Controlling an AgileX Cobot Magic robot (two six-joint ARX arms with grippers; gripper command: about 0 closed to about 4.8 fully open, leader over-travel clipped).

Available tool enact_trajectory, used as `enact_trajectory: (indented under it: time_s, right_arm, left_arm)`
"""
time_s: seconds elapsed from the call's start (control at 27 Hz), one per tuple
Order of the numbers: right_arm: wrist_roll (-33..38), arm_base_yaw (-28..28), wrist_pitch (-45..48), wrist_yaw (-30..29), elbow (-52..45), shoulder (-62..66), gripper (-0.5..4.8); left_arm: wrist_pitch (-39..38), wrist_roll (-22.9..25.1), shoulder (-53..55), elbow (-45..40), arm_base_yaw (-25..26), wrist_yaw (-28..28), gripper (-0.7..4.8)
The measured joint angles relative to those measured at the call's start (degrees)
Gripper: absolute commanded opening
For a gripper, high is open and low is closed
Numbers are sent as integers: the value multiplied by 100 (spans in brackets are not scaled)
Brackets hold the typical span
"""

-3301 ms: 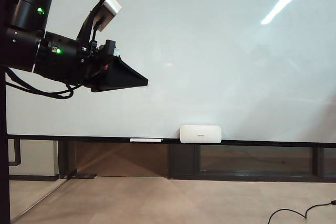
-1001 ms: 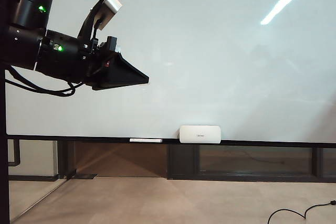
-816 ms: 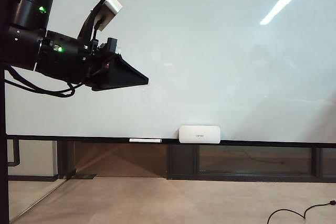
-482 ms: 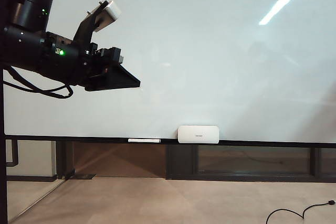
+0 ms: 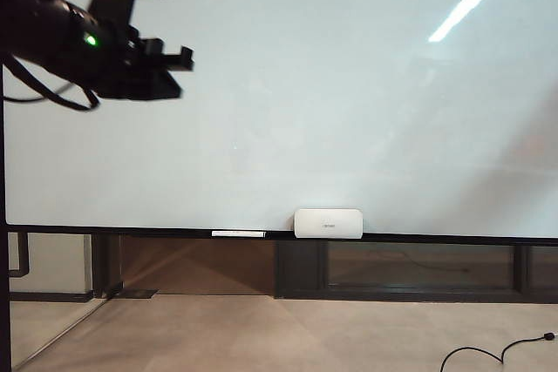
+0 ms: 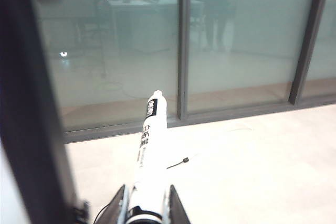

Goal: Reach to the right to find the marker pen, pick it up, and write the number 12 on the whiteboard.

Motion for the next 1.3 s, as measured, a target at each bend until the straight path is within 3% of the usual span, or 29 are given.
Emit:
enact_trajectory:
  time_s: [0.11, 0.26, 0.56, 0.7, 0.89, 1.04, 1.3]
  right_arm:
    - [-22, 35, -114, 4, -540, -590, -5]
    - [35, 61, -101, 210, -1471, -1541, -5]
    - [223, 96, -275, 236, -2809, -3324, -5]
    - [658, 293, -398, -59, -3547, -4166, -5]
    - [885, 1117, -876, -120, -3928, -4892, -5]
    - [879, 2065, -977, -138, -3926, -5198, -5]
    - [885, 3639, -656, 334, -3869, -5174, -5]
  left_arm:
    - [-424, -46, -647, 2, -2, -509, -5]
    - [-1019, -203, -1661, 50, -9, -588, -5]
    - [-3403, -533, -2791, 553, -48, -643, -5]
    - [-3657, -566, -3532, 570, -260, -1196, -5]
    - [-4256, -542, -4306, 756, -247, -1502, -5]
    - [-4990, -170, -4572, 1163, -249, -1919, -5]
    - [-5104, 269, -4675, 1591, -249, -1860, -5]
